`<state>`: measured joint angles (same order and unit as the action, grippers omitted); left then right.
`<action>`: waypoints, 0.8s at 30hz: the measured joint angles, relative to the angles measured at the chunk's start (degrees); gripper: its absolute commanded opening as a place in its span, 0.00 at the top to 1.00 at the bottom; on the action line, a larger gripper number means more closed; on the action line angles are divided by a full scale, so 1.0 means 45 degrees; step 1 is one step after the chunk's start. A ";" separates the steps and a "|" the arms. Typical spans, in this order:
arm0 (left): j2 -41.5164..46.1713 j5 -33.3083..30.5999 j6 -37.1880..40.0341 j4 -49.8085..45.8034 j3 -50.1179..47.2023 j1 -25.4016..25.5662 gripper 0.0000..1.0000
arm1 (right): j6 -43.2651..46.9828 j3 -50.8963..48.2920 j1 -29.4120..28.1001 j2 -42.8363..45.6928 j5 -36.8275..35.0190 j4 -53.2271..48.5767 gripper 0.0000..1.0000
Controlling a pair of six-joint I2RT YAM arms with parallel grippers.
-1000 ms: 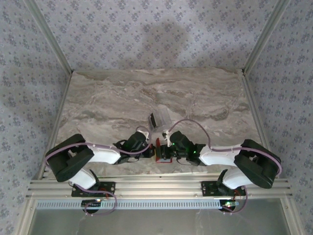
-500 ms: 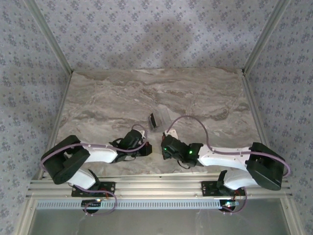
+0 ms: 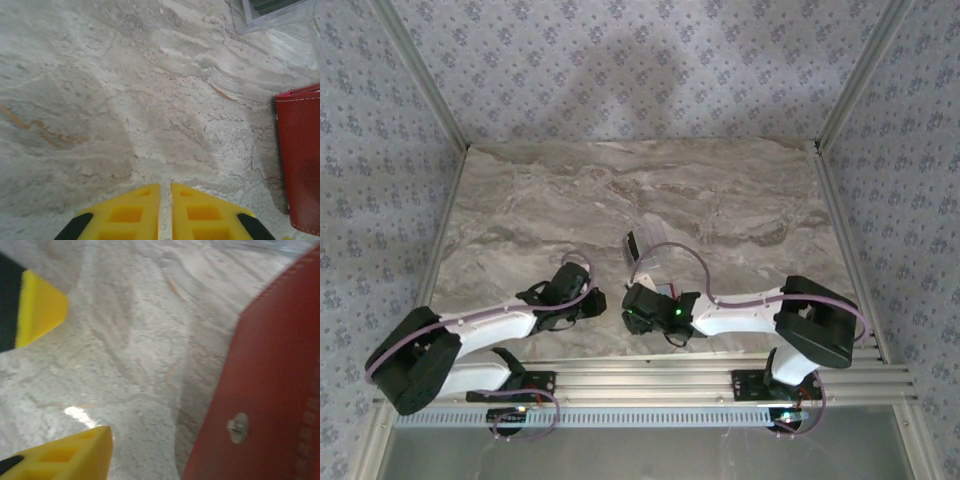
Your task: Put the credit cards into the card holder
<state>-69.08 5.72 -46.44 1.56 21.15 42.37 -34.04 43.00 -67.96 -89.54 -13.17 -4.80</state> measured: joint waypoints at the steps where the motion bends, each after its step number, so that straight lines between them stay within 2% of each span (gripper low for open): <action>1: 0.0126 0.0005 0.0053 -0.0131 0.0000 -0.0053 0.86 | 0.0141 -0.0165 0.0097 0.0073 0.0384 0.0282 0.30; 3: 0.0316 0.0015 0.0121 -0.0374 0.0000 -0.0112 0.85 | 0.0340 -0.0452 0.0287 0.0151 0.1078 0.0816 0.20; 11: 0.1394 0.0199 0.0306 -0.1603 0.0223 -0.0466 0.80 | 0.0729 -0.1073 0.0797 0.0053 0.3065 0.2885 0.03; 15: 0.1443 0.0374 0.0418 -0.2064 0.0792 -0.0559 0.78 | 0.0874 -0.1054 0.0777 -0.0214 0.3254 0.3429 0.00; 24: 0.1530 0.1005 0.0787 -0.2992 0.2356 -0.1112 0.58 | 0.1433 -0.0340 0.0194 -0.1180 0.1967 0.3507 0.00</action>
<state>-62.19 10.24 -42.89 -11.90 31.75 37.36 -27.59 41.47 -67.09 -94.85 -4.32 10.98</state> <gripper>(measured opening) 0.381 0.997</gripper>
